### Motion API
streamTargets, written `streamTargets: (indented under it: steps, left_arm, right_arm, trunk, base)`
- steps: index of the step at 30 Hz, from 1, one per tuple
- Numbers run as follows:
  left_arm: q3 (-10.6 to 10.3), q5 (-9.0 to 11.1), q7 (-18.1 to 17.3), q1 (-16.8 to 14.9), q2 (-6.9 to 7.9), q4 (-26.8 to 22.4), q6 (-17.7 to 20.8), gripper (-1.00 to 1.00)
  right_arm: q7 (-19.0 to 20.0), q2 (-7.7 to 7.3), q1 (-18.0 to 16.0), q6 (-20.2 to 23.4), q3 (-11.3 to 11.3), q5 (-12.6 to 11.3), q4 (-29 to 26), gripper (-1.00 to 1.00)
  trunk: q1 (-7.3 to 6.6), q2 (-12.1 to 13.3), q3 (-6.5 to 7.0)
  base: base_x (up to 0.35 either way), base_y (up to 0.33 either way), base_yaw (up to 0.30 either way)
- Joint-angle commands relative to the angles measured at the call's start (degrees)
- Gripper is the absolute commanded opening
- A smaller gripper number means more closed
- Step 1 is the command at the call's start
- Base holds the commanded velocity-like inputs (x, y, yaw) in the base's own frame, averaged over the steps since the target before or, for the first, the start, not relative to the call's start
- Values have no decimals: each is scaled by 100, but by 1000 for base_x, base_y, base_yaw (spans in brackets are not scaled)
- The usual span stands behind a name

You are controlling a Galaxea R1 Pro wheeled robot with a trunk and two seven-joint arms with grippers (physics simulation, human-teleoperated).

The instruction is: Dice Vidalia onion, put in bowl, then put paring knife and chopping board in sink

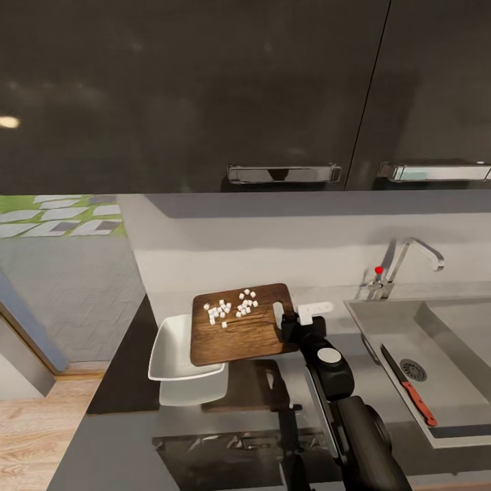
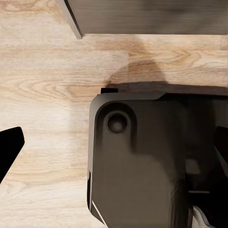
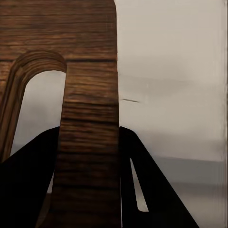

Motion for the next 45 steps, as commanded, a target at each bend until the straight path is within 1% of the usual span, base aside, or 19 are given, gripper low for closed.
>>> streamTargets:
  steps: [1, 2, 4, 6, 7, 9, 14, 25, 30, 42, 45]
  left_arm:
    - [-43, 59, -16, -5, 4, 4, -19, 100]
    - [-43, 59, -16, -5, 4, 3, -19, 100]
    - [-43, 59, -16, -5, 4, 3, -19, 100]
    - [-43, 59, -19, -5, 4, 3, -19, 100]
    - [-43, 59, -19, -5, 4, 3, -19, 100]
    - [-43, 59, -16, -5, 4, 3, -19, 100]
    - [-43, 59, -19, -5, 4, 3, -19, 100]
    - [-43, 59, -17, -5, 4, 3, -19, 100]
    - [-43, 59, -18, -5, 4, 3, -19, 100]
    - [-43, 59, -18, -5, -4, 3, -19, 100]
    - [-43, 59, -16, -5, -5, 3, -19, 100]
  right_arm:
    - [-64, 0, -5, 33, 12, 46, -5, -100]
    - [-119, 0, -5, 32, 17, 72, -5, -100]
    - [-213, 0, -7, 32, 148, 94, -5, -100]
    - [-375, 0, -7, 31, 446, 110, 0, -100]
    - [-468, 0, -5, 31, 521, 108, 4, -100]
    - [-551, 0, -5, 31, 573, 104, 4, -100]
    - [-598, 0, -7, 23, 621, 102, 3, -100]
    - [-610, 0, -5, 1, 625, 109, 8, -100]
    - [-848, 0, -5, -11, 625, 103, 12, -100]
    - [-911, 0, -7, -15, 634, 101, 21, -100]
    - [-1036, 0, -6, -20, 663, 102, 19, -100]
  trunk:
    - [3, -12, -12]
    - [3, -12, -12]
    - [3, -12, -12]
    - [3, -12, -12]
    - [3, -12, -12]
    - [3, -12, -12]
    - [3, -12, -12]
    - [3, -12, -12]
    - [3, -12, -12]
    - [3, -12, -12]
    - [3, -12, -12]
  base:
    - [0, 0, 0]
    - [0, 0, 0]
    - [0, 0, 0]
    - [0, 0, 0]
    - [0, 0, 0]
    - [0, 0, 0]
    - [0, 0, 0]
    - [0, 0, 0]
    - [0, 0, 0]
    - [0, 0, 0]
    - [0, 0, 0]
